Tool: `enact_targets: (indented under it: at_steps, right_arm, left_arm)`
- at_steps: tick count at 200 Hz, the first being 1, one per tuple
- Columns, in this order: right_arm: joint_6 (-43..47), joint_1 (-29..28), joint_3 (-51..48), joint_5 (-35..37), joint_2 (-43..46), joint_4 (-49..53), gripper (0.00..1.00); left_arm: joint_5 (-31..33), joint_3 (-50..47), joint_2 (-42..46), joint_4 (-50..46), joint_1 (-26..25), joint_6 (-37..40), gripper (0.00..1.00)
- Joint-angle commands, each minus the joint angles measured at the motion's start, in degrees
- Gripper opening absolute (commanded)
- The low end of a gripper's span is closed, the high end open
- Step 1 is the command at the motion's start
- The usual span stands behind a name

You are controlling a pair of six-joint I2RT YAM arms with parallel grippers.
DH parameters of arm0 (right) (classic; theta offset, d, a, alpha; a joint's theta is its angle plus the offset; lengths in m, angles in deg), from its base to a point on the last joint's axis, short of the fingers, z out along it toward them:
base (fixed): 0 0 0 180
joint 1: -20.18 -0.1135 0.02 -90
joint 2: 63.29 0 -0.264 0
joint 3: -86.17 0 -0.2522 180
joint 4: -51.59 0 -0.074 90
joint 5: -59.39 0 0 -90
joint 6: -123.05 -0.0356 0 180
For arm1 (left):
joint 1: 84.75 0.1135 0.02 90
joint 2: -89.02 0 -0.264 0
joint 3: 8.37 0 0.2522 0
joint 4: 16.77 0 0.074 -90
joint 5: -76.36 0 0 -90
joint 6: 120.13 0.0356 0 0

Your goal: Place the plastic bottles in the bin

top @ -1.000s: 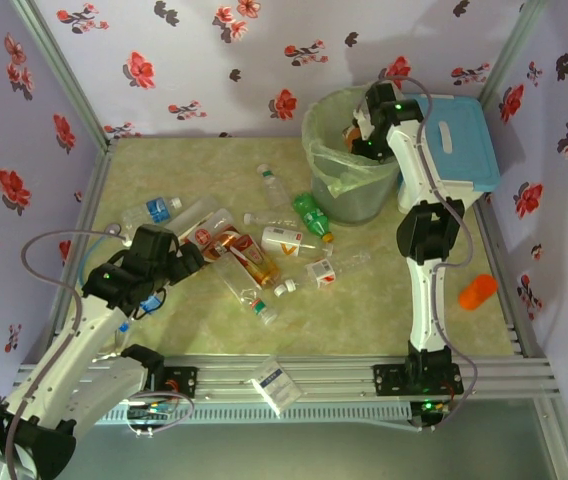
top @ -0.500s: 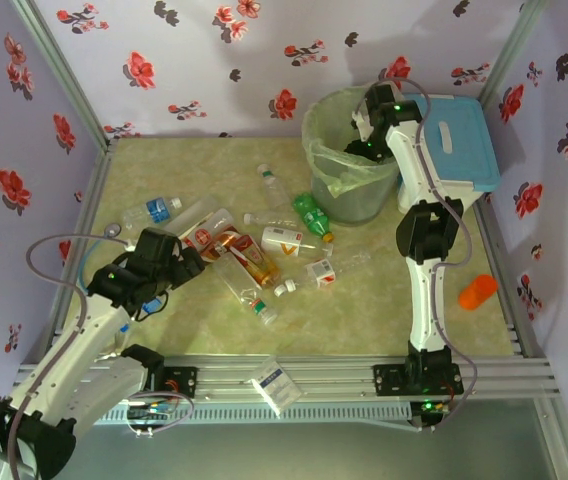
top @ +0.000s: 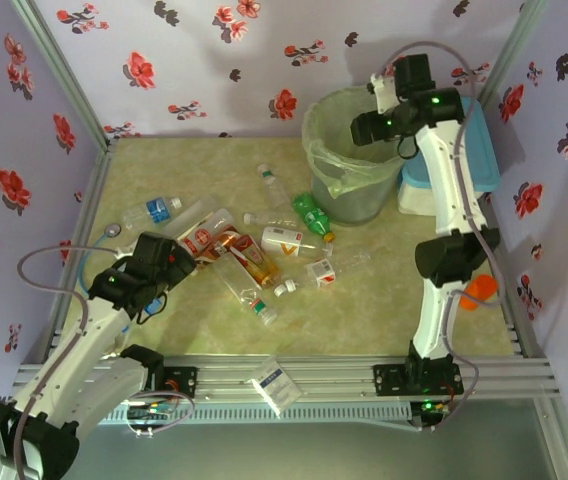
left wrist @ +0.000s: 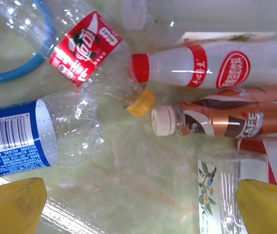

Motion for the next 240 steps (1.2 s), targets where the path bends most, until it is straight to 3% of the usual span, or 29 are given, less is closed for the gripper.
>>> enact_targets:
  at_steps: [1,41,89,124,141,159,240]
  right_arm:
    - [-2.81,-0.60,-3.39,-3.20,5.36,-3.07,0.77]
    - [-6.19,-1.69,-17.35,-6.20,16.21,-12.44,0.78]
    - [-10.08,-2.09,-25.92,-6.00,22.47,-18.05,0.79]
    - [-11.15,-2.84,-32.87,-4.33,27.05,-20.77,0.79]
    - [-11.48,-2.87,-34.85,-3.84,29.02,-21.48,0.80]
    - [-11.38,-2.86,-36.06,-3.17,30.94,-22.15,0.80]
    - [-10.24,-2.51,-38.57,0.09,33.62,-24.10,0.81]
  left_arm:
    - [2.42,0.64,1.69,1.59,1.54,-0.31,1.00]
    - [12.79,9.86,-4.07,-15.57,2.51,8.83,1.00]
    - [19.28,9.24,-12.78,-20.57,3.34,13.20,1.00]
    - [13.93,9.01,-18.15,-16.93,4.43,20.70,1.00]
    - [5.18,7.75,-20.08,-11.52,6.28,26.29,1.00]
    - [0.77,7.21,-23.92,-9.09,7.96,28.82,1.00]
    - [0.09,4.14,-32.87,-3.57,12.03,27.48,1.00]
